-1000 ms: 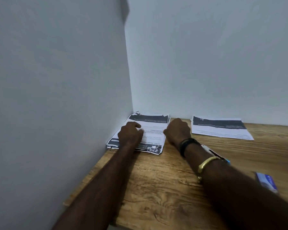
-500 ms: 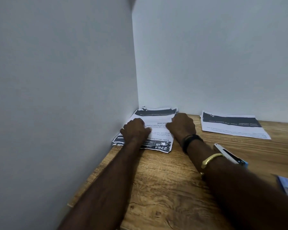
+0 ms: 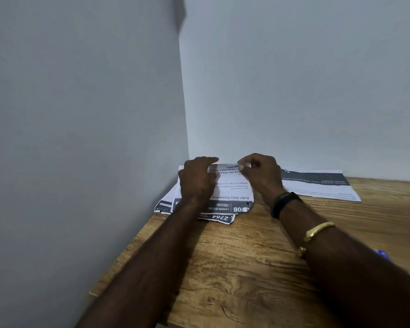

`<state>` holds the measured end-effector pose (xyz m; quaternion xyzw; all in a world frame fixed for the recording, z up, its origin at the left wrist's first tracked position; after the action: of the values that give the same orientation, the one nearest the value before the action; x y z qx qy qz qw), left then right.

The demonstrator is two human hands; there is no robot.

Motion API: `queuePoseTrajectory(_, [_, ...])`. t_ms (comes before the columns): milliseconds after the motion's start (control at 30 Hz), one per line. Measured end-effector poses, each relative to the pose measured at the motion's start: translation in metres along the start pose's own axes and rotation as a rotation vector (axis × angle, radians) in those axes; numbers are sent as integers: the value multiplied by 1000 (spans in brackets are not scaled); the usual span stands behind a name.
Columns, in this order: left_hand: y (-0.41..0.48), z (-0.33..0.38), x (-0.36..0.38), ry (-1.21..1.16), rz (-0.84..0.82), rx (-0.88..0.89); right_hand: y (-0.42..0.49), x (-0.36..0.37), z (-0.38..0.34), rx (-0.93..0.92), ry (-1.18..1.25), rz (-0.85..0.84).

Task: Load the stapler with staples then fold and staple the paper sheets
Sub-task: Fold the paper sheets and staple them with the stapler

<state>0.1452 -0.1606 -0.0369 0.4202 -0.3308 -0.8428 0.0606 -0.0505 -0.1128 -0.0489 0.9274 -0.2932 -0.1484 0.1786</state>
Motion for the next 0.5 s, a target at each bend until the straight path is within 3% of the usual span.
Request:
queuePoseTrajectory(233, [6,37,-19,113,64,3,-11,-66,-40,-221,-73,152])
queuePoseTrajectory(500, [-2,51,-31,86,131,13,-18,-137,-42,-176,171,290])
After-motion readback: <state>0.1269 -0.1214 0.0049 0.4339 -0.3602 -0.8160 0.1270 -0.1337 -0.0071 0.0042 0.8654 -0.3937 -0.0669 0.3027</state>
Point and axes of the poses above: each hand's wrist, its own y-axis towards the middle knuckle, its own x-axis out of the palm, z = x × y, the point moved 9 cm from there along y, towards the middle knuckle, and after that the axes turned 7 degrees about y, right-handed, at the moved point
